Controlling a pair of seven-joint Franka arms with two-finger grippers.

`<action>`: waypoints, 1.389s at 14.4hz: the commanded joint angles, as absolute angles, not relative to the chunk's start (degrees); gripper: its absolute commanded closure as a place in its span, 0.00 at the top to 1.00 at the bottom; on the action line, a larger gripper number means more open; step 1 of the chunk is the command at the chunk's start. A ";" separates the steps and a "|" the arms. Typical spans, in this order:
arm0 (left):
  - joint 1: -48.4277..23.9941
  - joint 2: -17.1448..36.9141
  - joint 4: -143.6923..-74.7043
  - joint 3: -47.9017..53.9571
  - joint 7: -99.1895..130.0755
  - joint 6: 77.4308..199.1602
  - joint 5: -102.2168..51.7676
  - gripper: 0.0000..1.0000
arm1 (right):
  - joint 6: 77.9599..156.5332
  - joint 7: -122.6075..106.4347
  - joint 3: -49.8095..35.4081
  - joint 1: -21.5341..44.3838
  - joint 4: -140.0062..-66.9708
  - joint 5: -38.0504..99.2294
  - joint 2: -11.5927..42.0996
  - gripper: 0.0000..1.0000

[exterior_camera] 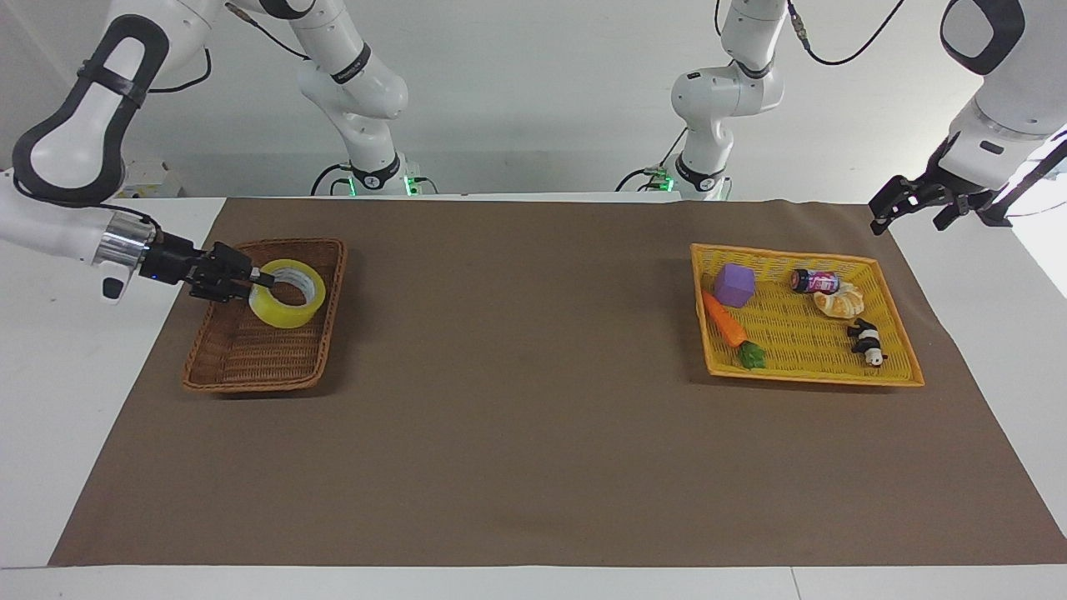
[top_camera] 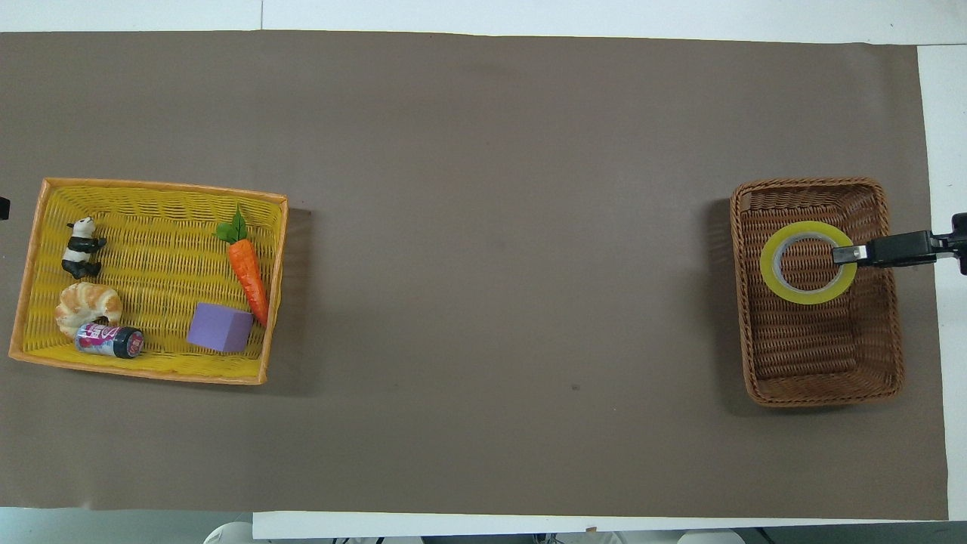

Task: Move tape to another basket
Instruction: 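Carry the tape with the right gripper and lower it into the wicker basket, then open the right gripper and release the tape in the wicker basket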

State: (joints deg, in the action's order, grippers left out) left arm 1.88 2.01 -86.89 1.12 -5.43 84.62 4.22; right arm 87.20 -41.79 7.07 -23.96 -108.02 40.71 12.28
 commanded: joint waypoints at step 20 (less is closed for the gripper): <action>0.53 -1.93 -94.75 1.23 -5.80 89.30 5.01 1.00 | 96.76 -55.64 5.98 -25.58 -112.77 26.74 10.82 1.00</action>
